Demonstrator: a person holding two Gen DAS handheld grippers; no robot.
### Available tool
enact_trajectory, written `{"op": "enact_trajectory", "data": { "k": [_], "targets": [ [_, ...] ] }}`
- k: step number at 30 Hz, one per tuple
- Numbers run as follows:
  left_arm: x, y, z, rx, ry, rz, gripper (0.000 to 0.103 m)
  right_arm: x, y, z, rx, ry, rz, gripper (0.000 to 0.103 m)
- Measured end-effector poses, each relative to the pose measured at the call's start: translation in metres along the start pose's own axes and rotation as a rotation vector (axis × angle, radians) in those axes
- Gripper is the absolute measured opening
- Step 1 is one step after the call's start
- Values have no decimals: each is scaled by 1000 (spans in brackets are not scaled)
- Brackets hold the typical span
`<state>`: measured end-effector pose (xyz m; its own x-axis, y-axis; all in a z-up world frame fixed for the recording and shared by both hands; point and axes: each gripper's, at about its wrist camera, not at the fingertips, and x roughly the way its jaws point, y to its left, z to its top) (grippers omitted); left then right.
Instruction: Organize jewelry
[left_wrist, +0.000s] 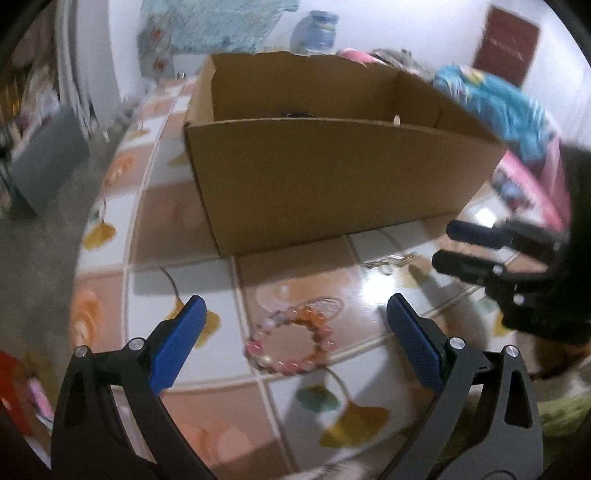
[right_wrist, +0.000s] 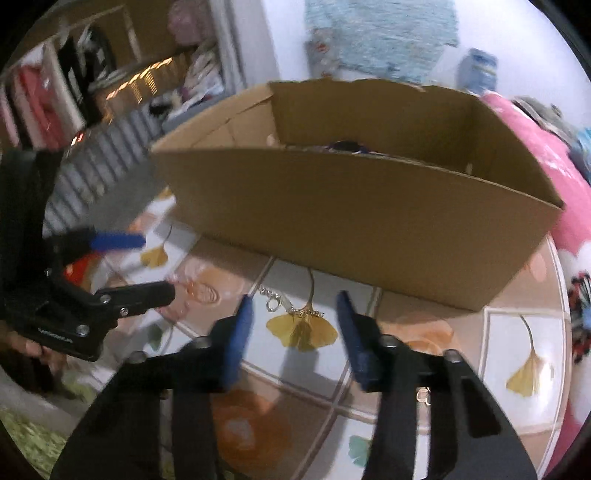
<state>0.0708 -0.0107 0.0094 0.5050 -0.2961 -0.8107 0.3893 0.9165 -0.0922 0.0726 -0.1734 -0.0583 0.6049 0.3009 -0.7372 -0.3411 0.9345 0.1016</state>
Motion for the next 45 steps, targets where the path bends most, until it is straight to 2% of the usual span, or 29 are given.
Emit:
{"op": "enact_trajectory", "data": {
  "k": [3,9,11,13,15,17,20,26,35,40,45],
  "targets": [
    [4,-3,0,51,-8,25,94,11,5,2,-84,34,19,31],
    [9,1,3,61,-3,0,94,24,9,5,-209,92,38,19],
    [9,1,3,67,-9,-8,91,29,11,5,-237,117,42,17],
    [8,1,4,71,-8,-16,80,37,12,3,-263,156,45,14],
    [9,-1,6,68,-6,-27,77,38,12,2,-272,159,48,13],
    [8,-2,7,68,-10,-50,70,38,9,3,-255,169,52,6],
    [5,-6,7,86,-22,-80,64,37,0,4,-201,176,72,4],
    [7,-21,6,139,-20,-143,56,29,-7,-7,-125,176,71,4],
    [27,-51,11,227,19,-215,38,21,-18,-21,46,157,75,4],
    [41,-63,12,250,62,-210,28,20,-22,-24,98,136,90,4],
    [50,-67,14,275,75,-172,22,19,-21,-26,106,125,101,4]
  ]
}}
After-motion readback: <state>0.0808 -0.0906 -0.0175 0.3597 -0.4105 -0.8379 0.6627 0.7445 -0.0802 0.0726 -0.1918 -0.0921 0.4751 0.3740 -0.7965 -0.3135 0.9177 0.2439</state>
